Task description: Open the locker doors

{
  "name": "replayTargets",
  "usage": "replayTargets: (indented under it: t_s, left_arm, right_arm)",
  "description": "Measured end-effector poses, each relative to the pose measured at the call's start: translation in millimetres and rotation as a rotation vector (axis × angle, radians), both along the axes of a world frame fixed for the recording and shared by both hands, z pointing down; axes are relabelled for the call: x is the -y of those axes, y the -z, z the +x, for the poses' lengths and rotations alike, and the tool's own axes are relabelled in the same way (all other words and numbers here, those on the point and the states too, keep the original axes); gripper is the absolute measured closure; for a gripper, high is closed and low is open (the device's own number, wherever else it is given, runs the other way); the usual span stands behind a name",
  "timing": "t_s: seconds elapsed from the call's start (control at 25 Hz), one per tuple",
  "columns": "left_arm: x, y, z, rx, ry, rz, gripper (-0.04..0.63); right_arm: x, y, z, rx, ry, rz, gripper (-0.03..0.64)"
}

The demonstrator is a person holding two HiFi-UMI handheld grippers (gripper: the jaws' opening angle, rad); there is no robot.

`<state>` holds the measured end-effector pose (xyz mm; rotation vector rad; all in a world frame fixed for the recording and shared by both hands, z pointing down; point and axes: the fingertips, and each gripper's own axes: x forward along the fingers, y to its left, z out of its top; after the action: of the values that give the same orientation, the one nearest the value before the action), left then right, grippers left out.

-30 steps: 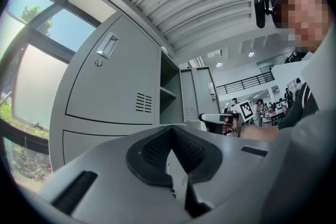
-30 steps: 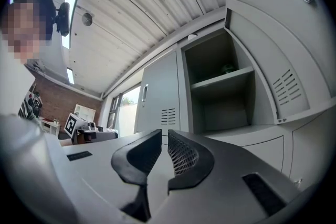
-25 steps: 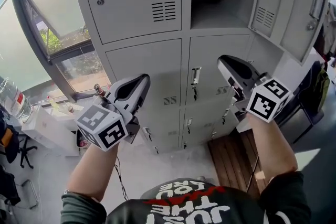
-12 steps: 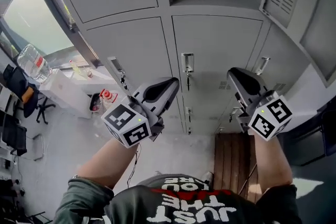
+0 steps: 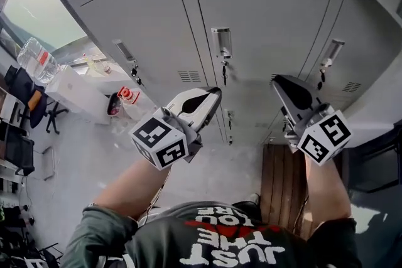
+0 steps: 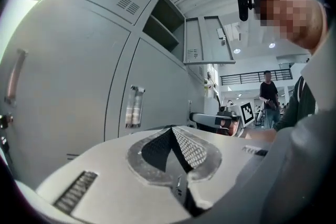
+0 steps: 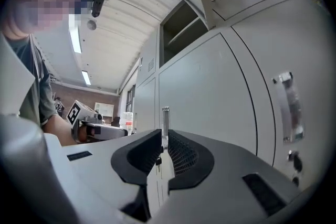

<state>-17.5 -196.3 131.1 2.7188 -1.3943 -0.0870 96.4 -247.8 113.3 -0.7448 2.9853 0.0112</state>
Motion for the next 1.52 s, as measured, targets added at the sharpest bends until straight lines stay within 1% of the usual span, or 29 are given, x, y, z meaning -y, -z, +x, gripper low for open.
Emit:
replayTargets:
  t_s: [0.08, 0.16, 0.24, 0.32, 0.44, 0.52, 0.72, 0.8, 0.92, 1.08, 1.16, 1.28, 1.4, 1.52]
  left_arm:
    - [-4.1, -33.9, -20.1, -0.001, -0.043, -0.022, 0.591]
    - [-8.6, -74.8, -47.9, -0.013, -0.082, -0.043, 0.591]
    - [-14.7, -125.1, -77.4, -0.026, -0.133, -0.075, 0.591]
    - [-18.8, -178.0, -108.4, -0.038, -0.166, -0.111, 0.591]
    - [-16.5, -252.2, -148.0, -0.082, -0.151, -0.178, 0.591]
    - [-14.6, -300.1, -162.2, -0.086, -0.141, -0.205, 0.591]
    - [-13.6, -416.2, -164.3, -0.027, -0.141, -0.244, 0.591]
    - [-7.9, -456.9, -162.6, -0.022, -0.132, -0.261, 0.591]
    - [2.7, -513.9, -158.5, -0.025, -0.11, -0.283, 0.591]
    - [8.6, -587.8, -148.5, 0.0, -0.105, -0.329, 0.591]
    - [7.5, -619.7, -141.9, 0.014, -0.116, -0.347, 0.591]
    - [8.3, -659.5, -131.2, 0.034, -0.133, -0.348, 0.591]
    - [10.0, -690.3, -123.2, 0.04, -0.142, -0.348, 0.591]
    - [7.9, -718.0, -117.3, 0.038, -0.149, -0.365, 0.591]
  right_arm:
    - [-5.2, -33.4, -15.5, 0.003, -0.03, -0.02, 0.557]
    - [-8.3, -73.0, -38.3, 0.017, -0.046, -0.047, 0.557]
    - [-14.9, -120.6, -61.8, 0.017, -0.078, -0.076, 0.557]
    - [-20.4, -171.7, -83.3, 0.005, -0.116, -0.089, 0.557]
    - [-14.7, -239.3, -106.6, 0.004, -0.168, -0.11, 0.557]
    - [-9.4, -281.4, -112.9, -0.001, -0.196, -0.118, 0.557]
    - [-2.7, -386.8, -111.2, -0.001, -0.22, -0.149, 0.557]
    - [0.6, -428.7, -111.4, -0.006, -0.225, -0.156, 0.557]
    - [4.6, -491.4, -113.5, -0.015, -0.202, -0.166, 0.557]
    - [4.0, -572.6, -113.4, -0.03, -0.205, -0.187, 0.557]
    - [0.6, -610.7, -114.1, -0.053, -0.211, -0.195, 0.557]
    - [-1.2, -661.9, -114.4, -0.087, -0.22, -0.206, 0.557]
    - [-4.9, -705.5, -116.6, -0.122, -0.226, -0.213, 0.557]
    - [-9.3, -741.9, -116.2, -0.143, -0.239, -0.243, 0.555]
